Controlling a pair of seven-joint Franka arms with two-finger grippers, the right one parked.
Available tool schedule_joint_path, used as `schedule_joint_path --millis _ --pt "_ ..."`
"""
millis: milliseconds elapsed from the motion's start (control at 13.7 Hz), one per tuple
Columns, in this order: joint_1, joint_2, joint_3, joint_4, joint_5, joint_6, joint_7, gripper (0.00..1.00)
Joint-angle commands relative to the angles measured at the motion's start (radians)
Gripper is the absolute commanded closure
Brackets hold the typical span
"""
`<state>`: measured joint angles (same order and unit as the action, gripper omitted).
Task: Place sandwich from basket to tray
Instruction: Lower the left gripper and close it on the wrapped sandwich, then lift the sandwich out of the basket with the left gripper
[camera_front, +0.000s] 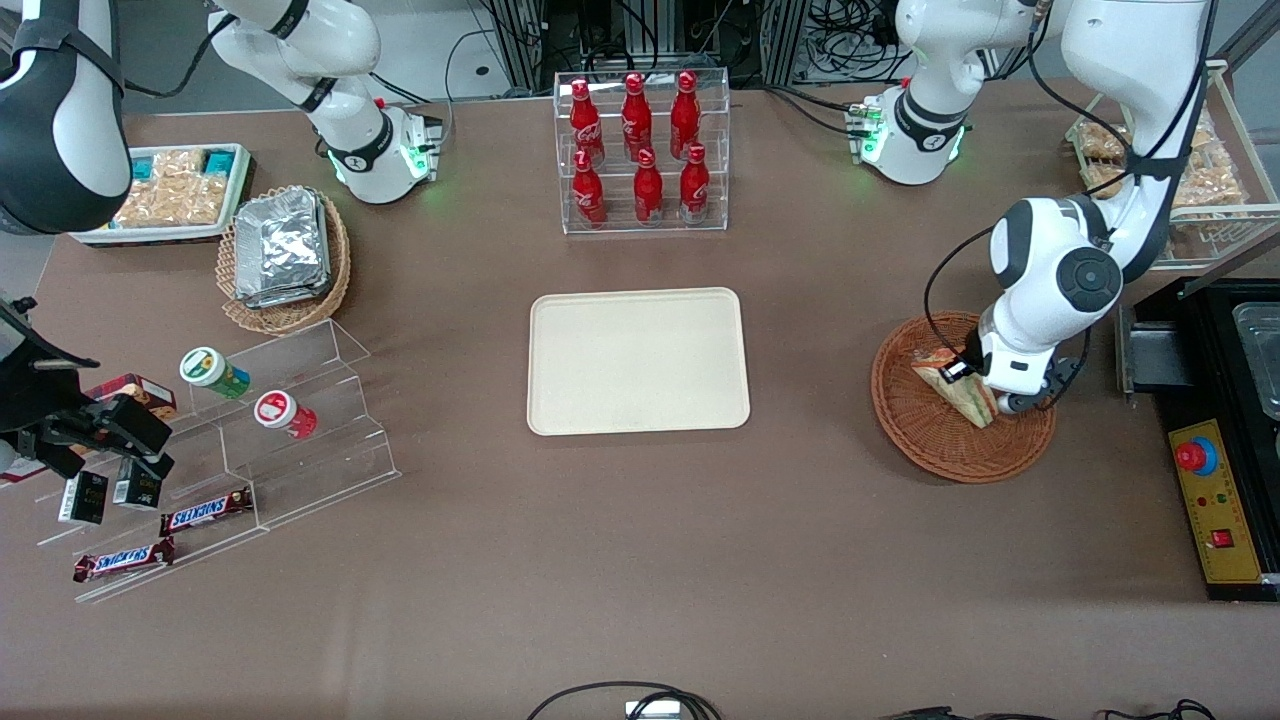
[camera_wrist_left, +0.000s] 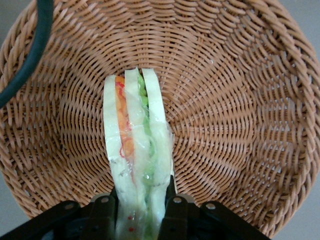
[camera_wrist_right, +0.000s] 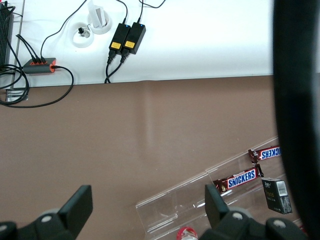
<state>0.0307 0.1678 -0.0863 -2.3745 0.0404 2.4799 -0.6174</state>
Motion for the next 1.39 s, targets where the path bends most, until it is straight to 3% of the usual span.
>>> schedule_joint_path --millis 0,439,878,1098,1317 --pt "0.0 -0.072 0.005 0.026 0.018 -0.077 -0.01 1.0" --pt "-0.011 -0.088 -0.029 0.404 0.007 -0.539 0.044 1.0" --pt "-0.009 -0.09 -0.203 0.514 -0.001 -0.627 0.031 1.0" --pt "-0.011 -0.076 -0.334 0.518 0.019 -0.627 0.025 1.0" --pt "-0.037 -0.056 -0.401 0.521 0.065 -0.607 0.033 1.0"
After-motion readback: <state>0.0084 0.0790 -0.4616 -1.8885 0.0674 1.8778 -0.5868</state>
